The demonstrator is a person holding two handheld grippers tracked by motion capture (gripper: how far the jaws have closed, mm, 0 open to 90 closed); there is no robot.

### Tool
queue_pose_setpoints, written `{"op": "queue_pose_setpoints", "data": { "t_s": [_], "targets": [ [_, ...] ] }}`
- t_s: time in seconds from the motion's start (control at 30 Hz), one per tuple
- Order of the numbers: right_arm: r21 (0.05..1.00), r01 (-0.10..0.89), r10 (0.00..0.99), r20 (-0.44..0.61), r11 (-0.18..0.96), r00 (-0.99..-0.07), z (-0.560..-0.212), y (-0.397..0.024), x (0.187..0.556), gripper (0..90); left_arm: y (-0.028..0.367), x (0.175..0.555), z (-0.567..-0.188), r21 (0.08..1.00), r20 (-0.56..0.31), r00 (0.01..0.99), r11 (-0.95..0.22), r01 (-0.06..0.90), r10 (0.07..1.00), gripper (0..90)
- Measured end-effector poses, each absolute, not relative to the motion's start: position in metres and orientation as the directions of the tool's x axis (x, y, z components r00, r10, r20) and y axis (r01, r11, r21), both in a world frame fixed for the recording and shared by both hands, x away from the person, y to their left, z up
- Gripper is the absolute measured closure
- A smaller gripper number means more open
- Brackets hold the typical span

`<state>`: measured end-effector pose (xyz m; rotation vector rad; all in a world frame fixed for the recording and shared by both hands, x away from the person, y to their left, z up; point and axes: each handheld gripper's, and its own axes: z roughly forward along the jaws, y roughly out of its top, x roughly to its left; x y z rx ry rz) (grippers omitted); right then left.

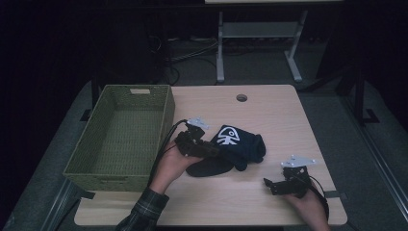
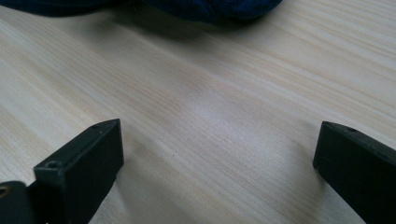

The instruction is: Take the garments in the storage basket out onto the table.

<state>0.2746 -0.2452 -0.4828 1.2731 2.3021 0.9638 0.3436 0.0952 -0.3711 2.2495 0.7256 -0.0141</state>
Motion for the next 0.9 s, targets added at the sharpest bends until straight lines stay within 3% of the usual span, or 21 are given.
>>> {"op": "queue_pose_setpoints", "data": {
  "t_s": [0.1,0.23,0.9],
  "targets": [
    [0.701,0.61,0.84,0.029,0.37,-0.542,-0.483,-0.245,0.275,1.4,0.094,0.333,-0.378,0.648,-0.219,0.849,-0.578,0.495,0.482,83.7],
    [0.702,0.607,0.838,0.027,0.372,-0.546,-0.483,-0.245,0.275,1.4,0.088,0.325,-0.395,0.635,-0.205,0.857,-0.602,0.484,0.473,89.8],
    [0.701,0.61,0.839,0.03,0.37,-0.544,-0.483,-0.245,0.275,1.4,0.056,0.337,-0.442,0.6,-0.158,0.859,-0.644,0.475,0.487,90.0]
  ]
}}
